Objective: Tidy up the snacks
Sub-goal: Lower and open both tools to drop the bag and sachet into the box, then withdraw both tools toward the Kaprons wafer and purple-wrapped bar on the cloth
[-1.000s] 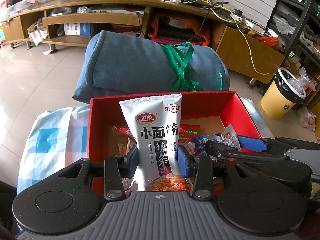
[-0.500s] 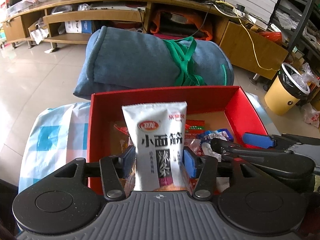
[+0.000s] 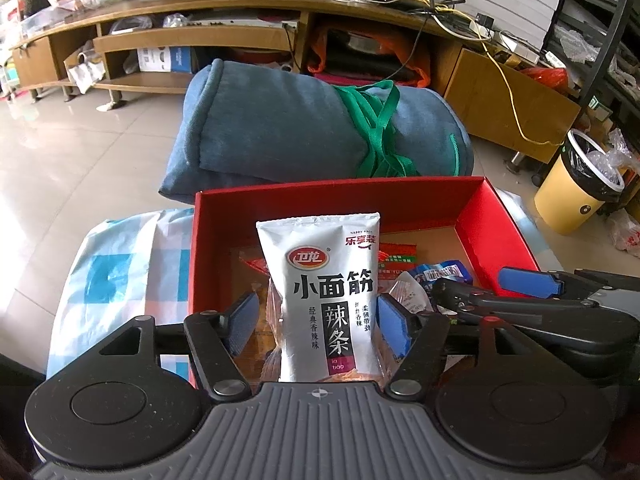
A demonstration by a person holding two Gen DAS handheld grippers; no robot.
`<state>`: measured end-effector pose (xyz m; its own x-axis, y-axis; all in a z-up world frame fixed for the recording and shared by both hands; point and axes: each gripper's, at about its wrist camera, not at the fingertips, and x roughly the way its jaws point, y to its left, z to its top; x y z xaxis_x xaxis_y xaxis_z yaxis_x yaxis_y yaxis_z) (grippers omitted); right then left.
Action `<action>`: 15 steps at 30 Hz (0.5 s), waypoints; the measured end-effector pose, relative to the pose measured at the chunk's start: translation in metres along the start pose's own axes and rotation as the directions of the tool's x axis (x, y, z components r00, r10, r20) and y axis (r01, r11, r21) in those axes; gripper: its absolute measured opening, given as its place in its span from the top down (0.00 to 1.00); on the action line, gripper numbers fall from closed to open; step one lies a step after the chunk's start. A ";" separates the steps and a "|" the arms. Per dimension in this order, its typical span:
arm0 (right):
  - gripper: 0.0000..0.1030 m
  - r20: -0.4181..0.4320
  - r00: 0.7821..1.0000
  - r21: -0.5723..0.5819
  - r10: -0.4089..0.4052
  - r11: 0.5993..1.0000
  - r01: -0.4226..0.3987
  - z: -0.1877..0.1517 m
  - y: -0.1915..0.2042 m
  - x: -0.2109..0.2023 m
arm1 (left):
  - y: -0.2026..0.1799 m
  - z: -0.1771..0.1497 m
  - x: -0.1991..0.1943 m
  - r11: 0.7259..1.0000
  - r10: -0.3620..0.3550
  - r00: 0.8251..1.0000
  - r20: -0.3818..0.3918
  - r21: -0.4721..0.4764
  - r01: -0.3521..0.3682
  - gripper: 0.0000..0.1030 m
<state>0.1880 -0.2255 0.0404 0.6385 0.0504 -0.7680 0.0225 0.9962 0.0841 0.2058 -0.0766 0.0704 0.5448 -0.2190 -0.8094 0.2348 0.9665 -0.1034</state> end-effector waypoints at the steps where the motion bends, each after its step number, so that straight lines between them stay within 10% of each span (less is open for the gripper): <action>1: 0.42 0.000 1.000 -0.001 0.000 1.000 0.000 0.000 0.000 -0.001 | 0.000 0.000 -0.001 1.000 -0.001 1.000 0.000 -0.001 0.001 0.30; 15: 0.36 0.020 1.000 0.003 -0.005 1.000 0.004 -0.010 -0.004 -0.031 | -0.004 -0.010 -0.021 0.999 -0.022 1.000 0.021 0.026 0.022 0.23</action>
<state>0.1601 -0.2302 0.0575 0.6539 0.0444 -0.7553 0.0274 0.9962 0.0823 0.1856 -0.0749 0.0824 0.5560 -0.2434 -0.7947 0.2677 0.9576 -0.1060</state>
